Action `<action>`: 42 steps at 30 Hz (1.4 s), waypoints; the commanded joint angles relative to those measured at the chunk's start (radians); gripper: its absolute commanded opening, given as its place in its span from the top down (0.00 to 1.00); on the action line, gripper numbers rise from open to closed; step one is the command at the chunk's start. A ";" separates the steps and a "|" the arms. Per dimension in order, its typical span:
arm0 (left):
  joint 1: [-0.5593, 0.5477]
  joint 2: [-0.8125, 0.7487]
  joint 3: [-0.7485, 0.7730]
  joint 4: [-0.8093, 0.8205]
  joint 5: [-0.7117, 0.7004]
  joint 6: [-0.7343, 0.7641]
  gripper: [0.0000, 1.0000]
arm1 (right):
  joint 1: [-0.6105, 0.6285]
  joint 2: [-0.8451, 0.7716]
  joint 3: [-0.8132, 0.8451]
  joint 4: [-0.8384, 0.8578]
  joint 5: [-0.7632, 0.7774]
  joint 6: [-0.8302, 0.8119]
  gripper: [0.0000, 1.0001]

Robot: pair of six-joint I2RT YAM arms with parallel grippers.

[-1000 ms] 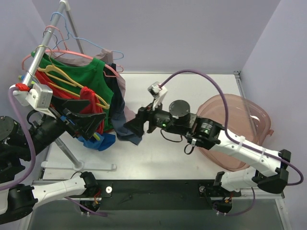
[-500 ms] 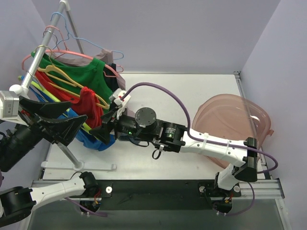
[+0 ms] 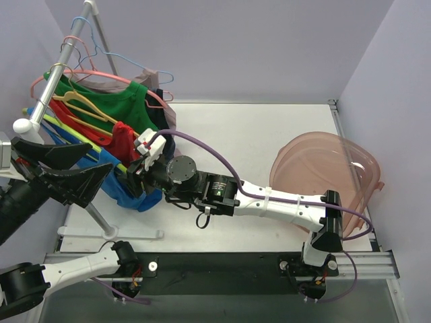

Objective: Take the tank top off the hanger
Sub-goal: Pick up the hanger from the clothesline.

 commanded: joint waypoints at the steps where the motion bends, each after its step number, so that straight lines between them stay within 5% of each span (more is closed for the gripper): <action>1: -0.003 -0.007 0.008 -0.004 -0.008 0.013 0.07 | 0.013 0.013 0.057 0.035 0.104 -0.041 0.53; 10: -0.005 -0.010 0.008 -0.003 -0.007 0.019 0.07 | 0.016 0.052 0.108 0.044 0.118 -0.079 0.58; 13: -0.003 -0.015 0.000 -0.004 -0.008 0.021 0.07 | 0.016 0.069 0.135 0.040 0.122 -0.096 0.66; 18: -0.005 -0.020 0.003 -0.012 -0.010 0.024 0.07 | 0.016 0.060 0.143 0.069 0.145 -0.136 1.00; 27: -0.003 -0.023 0.016 -0.016 -0.016 0.027 0.06 | 0.011 -0.016 0.042 0.283 0.103 -0.216 1.00; 42: -0.003 -0.033 0.009 -0.024 -0.039 0.035 0.06 | 0.011 -0.051 0.062 0.400 0.070 -0.249 1.00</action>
